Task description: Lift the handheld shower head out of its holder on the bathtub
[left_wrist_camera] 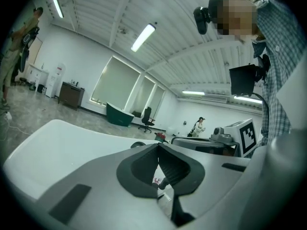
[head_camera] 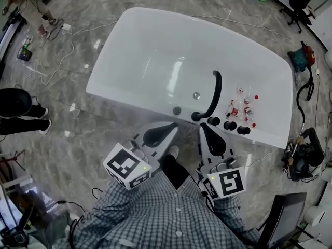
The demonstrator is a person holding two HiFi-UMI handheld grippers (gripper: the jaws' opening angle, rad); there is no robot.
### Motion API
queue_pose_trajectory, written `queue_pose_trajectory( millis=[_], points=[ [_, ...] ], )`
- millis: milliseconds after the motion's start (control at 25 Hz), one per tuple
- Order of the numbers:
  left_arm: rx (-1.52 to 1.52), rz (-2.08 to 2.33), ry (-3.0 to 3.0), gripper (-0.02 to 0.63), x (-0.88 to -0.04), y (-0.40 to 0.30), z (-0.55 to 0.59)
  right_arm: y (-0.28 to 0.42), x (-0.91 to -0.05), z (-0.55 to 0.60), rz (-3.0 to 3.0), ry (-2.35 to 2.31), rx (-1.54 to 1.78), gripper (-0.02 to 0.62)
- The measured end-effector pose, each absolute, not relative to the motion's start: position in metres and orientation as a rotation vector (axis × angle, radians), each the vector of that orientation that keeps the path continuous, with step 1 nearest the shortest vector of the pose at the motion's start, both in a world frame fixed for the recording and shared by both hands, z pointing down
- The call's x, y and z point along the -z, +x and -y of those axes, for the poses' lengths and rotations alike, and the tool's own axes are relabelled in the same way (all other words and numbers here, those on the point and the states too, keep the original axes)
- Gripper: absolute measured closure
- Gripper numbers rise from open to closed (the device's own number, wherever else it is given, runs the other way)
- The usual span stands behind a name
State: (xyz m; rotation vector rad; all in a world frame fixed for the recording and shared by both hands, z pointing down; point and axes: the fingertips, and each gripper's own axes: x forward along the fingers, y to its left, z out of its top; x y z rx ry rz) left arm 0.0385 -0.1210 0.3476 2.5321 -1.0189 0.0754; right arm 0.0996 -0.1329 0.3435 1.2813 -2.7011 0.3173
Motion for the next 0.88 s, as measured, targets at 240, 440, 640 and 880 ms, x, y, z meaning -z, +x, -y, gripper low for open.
queue_pose_trajectory(
  millis=[240, 440, 640, 880],
  points=[
    [-0.096, 0.966, 2.506, 0.597, -0.388, 0.036, 0.129, 0.09, -0.374, 0.143, 2.672, 1.302, -0.347, 0.575],
    [-0.173, 0.938, 2.547, 0.597, -0.41, 0.029, 0.128, 0.077, -0.401, 0.148, 2.62, 1.267, -0.399, 0.575],
    [-0.212, 0.884, 2.582, 0.597, -0.432, 0.016, 0.137, 0.067, -0.433, 0.159, 2.57, 1.279, -0.408, 0.575],
    [-0.238, 0.885, 2.538, 0.597, -0.474, -0.002, 0.152, 0.055, -0.48, 0.169, 2.536, 1.228, -0.428, 0.575]
  ],
)
